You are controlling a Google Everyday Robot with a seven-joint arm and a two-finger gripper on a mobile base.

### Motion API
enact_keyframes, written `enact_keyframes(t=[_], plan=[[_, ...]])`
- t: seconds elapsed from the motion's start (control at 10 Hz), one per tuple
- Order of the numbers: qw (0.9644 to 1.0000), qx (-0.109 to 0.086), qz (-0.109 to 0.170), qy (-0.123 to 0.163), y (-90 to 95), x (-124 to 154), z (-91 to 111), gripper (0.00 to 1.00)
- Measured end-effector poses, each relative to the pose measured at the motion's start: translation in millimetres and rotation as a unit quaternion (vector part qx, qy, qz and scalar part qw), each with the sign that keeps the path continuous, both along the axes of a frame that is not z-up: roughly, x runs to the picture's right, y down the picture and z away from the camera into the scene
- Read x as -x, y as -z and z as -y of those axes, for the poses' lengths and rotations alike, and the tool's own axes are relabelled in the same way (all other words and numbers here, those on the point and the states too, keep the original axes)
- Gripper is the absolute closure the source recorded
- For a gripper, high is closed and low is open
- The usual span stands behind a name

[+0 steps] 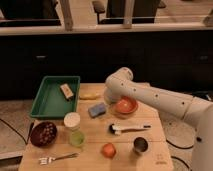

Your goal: Place sponge in table surface

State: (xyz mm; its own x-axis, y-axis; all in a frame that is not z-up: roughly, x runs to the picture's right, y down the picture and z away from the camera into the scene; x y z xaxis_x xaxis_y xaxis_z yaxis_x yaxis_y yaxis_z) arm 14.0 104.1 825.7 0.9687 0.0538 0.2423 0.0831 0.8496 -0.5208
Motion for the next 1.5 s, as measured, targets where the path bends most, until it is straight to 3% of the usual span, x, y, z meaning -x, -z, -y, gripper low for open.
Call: enact_keyframes(t=[0.6,1.5], plan=[[0.9999,0.009,0.003,-0.011,-22.1,2,-11,0.20],[0.9984,0.022,-0.003,-0.053,-44.8,-2,-24,0.20]])
